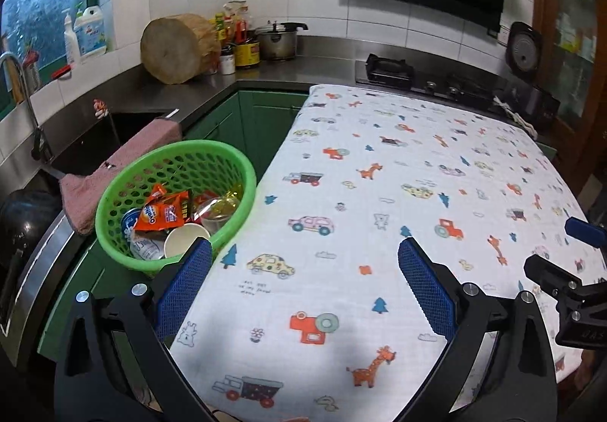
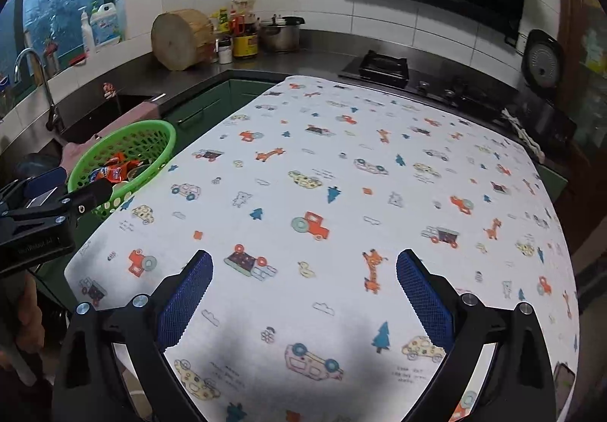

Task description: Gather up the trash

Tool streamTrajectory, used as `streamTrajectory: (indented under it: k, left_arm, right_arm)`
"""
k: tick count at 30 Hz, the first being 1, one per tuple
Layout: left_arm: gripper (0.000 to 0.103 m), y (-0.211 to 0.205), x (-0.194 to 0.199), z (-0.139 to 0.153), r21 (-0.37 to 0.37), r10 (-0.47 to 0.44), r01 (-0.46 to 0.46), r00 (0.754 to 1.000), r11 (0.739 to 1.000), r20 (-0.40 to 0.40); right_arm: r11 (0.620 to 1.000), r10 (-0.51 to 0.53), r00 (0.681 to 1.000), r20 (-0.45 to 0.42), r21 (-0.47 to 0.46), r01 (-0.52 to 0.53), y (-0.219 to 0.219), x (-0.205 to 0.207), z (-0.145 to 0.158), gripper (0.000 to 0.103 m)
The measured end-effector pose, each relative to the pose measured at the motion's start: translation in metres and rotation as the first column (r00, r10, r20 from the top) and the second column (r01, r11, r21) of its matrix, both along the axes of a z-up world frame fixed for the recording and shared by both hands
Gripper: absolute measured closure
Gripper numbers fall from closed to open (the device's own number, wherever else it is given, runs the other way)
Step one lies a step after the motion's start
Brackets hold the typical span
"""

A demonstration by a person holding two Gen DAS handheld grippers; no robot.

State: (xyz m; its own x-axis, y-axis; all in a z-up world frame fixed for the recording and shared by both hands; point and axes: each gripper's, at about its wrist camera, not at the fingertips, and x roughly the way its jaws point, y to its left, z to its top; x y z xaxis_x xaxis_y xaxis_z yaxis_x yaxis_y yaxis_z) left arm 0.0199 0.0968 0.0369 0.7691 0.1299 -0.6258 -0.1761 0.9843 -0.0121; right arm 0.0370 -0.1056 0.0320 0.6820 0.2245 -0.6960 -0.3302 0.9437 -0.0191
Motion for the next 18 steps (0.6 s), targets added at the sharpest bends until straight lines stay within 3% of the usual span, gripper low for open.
streamTrajectory:
  k: [18]
  left_arm:
    - [0.006,-0.011,-0.006,0.000,0.019,-0.008,0.007,1.000,1.000,0.007]
  right_arm:
    - [0.999,-0.043,0.999,0.005,0.017,0.043,-0.016,-0.007,-0.001,0.009]
